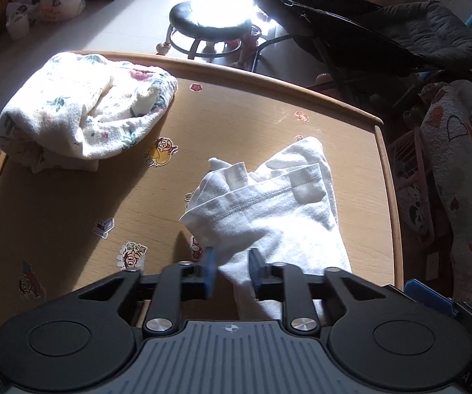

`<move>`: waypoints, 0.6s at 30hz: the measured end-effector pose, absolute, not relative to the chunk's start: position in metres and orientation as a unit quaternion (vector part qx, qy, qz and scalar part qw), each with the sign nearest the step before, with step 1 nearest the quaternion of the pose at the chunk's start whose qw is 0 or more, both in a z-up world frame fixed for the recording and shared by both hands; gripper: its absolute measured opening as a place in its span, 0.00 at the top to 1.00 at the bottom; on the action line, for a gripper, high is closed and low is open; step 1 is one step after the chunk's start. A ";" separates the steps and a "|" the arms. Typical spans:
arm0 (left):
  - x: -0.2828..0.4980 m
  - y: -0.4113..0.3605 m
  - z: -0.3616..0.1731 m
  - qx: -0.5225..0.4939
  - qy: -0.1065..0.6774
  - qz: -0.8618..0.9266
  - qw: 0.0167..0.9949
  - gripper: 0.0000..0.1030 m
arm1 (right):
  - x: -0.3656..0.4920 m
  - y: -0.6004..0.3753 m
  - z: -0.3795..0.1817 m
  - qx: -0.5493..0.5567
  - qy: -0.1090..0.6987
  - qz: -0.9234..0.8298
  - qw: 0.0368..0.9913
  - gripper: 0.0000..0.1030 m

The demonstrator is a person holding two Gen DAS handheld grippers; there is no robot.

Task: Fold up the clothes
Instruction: 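Grasp the folded shirt's edge with both grippers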

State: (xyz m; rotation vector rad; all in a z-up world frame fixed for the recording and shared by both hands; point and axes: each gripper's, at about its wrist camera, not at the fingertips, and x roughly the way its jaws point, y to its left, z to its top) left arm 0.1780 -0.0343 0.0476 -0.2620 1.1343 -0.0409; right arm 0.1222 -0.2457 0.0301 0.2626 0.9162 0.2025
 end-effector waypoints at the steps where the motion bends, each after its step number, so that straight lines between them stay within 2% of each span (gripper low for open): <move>1: 0.179 -0.033 0.047 -0.132 0.535 -0.020 0.834 0.41 | 0.124 -0.245 0.030 0.124 0.442 0.098 0.883 0.48; 18: 0.202 -0.025 0.027 -0.200 0.560 -0.009 0.804 0.37 | 0.146 -0.232 0.015 0.119 0.458 0.110 0.874 0.48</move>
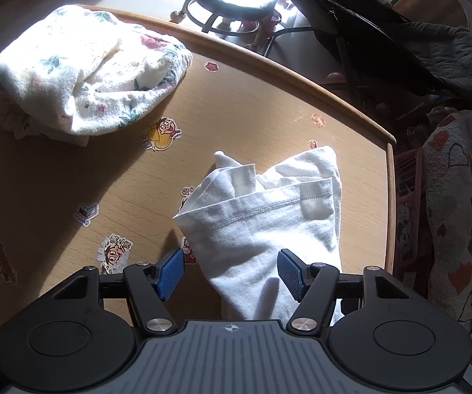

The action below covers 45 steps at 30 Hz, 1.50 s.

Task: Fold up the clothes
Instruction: 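Grasp the folded shirt's edge with both grippers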

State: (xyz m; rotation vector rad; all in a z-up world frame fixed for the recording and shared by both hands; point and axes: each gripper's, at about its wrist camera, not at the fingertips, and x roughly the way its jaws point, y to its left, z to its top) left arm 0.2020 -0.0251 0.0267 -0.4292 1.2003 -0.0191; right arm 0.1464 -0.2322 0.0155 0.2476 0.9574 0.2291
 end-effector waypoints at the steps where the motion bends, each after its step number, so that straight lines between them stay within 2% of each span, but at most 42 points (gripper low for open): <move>1: 0.203 -0.025 0.026 -0.203 0.561 -0.009 0.803 0.37 | 0.147 -0.232 0.014 0.119 0.460 0.110 0.873 0.48; 29: 0.219 -0.041 0.007 -0.228 0.554 -0.051 0.799 0.37 | 0.170 -0.212 -0.012 0.113 0.493 0.127 0.853 0.49; 32: 0.221 -0.045 0.007 -0.226 0.551 -0.060 0.801 0.39 | 0.170 -0.210 -0.011 0.106 0.495 0.130 0.853 0.51; 35: 0.218 -0.043 0.005 -0.223 0.549 -0.068 0.803 0.40 | 0.169 -0.207 -0.011 0.103 0.495 0.132 0.853 0.62; 37: 0.218 -0.043 0.004 -0.223 0.548 -0.071 0.803 0.51 | 0.169 -0.206 -0.011 0.101 0.495 0.133 0.852 0.66; 38: 0.218 -0.043 0.004 -0.222 0.548 -0.069 0.803 0.57 | 0.169 -0.205 -0.010 0.100 0.496 0.134 0.852 0.75; 39: 0.218 -0.043 0.004 -0.220 0.548 -0.067 0.804 0.63 | 0.169 -0.204 -0.010 0.099 0.496 0.135 0.852 0.79; 45: 0.217 -0.043 0.004 -0.206 0.547 -0.072 0.808 0.79 | 0.168 -0.199 -0.010 0.093 0.497 0.138 0.852 0.88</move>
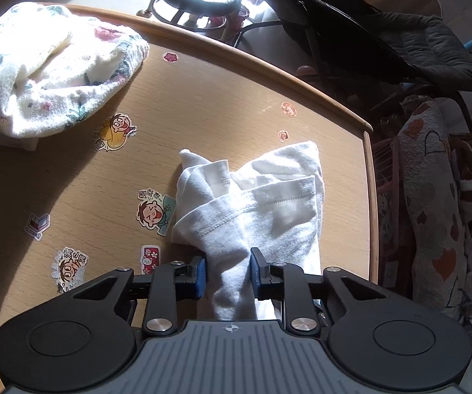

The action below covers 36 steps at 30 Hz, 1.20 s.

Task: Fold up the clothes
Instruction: 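Grasp the folded shirt's edge with both grippers, then lift and carry the folded shirt onto the floral towel with both grippers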

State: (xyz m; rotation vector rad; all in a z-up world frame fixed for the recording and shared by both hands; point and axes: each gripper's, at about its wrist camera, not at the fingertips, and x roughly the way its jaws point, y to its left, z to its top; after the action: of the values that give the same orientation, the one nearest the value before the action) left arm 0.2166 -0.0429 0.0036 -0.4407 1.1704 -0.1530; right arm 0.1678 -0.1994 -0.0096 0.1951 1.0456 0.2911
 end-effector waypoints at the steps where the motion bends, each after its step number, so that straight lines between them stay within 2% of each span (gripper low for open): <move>1: 0.216 -0.042 0.004 -0.205 0.547 -0.075 0.809 0.80 | 0.168 -0.199 -0.009 0.092 0.497 0.139 0.852 0.88; 7: 0.211 -0.041 0.014 -0.199 0.537 -0.091 0.815 0.85 | 0.164 -0.196 -0.002 0.085 0.494 0.141 0.854 0.91; 36: 0.194 -0.001 0.123 -0.182 0.468 -0.126 0.855 0.85 | 0.160 -0.150 0.093 0.040 0.437 0.156 0.885 0.92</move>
State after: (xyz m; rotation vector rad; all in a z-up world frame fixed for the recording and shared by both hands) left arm 0.1944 -0.0006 0.1233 -0.3821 0.9845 -0.2645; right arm 0.1604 -0.1502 0.0931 0.0842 0.9089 0.3242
